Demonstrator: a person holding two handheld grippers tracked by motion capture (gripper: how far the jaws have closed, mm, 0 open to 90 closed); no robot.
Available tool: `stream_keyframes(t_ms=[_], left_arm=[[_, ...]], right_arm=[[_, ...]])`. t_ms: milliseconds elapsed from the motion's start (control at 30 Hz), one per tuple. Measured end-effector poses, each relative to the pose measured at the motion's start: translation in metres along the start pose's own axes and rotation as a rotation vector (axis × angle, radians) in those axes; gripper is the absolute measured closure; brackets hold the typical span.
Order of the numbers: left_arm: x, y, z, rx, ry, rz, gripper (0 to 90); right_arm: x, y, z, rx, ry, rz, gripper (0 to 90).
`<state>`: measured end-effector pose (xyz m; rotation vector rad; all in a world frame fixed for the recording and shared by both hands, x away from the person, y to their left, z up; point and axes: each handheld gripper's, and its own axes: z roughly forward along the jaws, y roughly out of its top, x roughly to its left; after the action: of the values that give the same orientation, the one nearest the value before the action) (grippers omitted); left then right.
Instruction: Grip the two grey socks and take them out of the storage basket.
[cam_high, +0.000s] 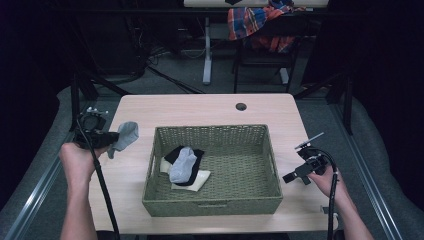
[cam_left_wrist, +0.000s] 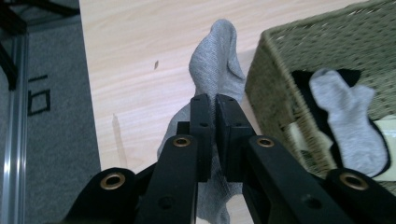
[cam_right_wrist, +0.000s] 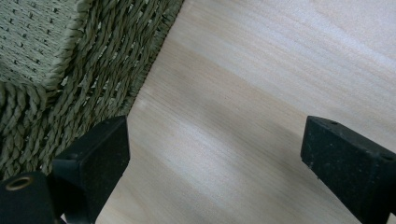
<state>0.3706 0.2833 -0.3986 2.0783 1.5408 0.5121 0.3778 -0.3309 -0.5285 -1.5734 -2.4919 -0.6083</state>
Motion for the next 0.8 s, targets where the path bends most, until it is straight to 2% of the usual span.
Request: stream_keyframes(t_ms=[100,400,800], left_arm=[[0.009,-0.005,0.008,0.019,-0.004,-0.028,86.0],[0.025,-0.017,0.027,0.063,-0.004,-0.076,86.0],[0.036,-0.029,0.046,0.125,-0.003,-0.106,86.0]], right_arm=[[0.0,0.0,0.0,0.003,-0.003,-0.003,8.0],[0.0,0.0,0.0,0.003,-0.002,-0.003,8.0],[0.0,0.0,0.0,0.002,-0.005,-0.002,8.0]])
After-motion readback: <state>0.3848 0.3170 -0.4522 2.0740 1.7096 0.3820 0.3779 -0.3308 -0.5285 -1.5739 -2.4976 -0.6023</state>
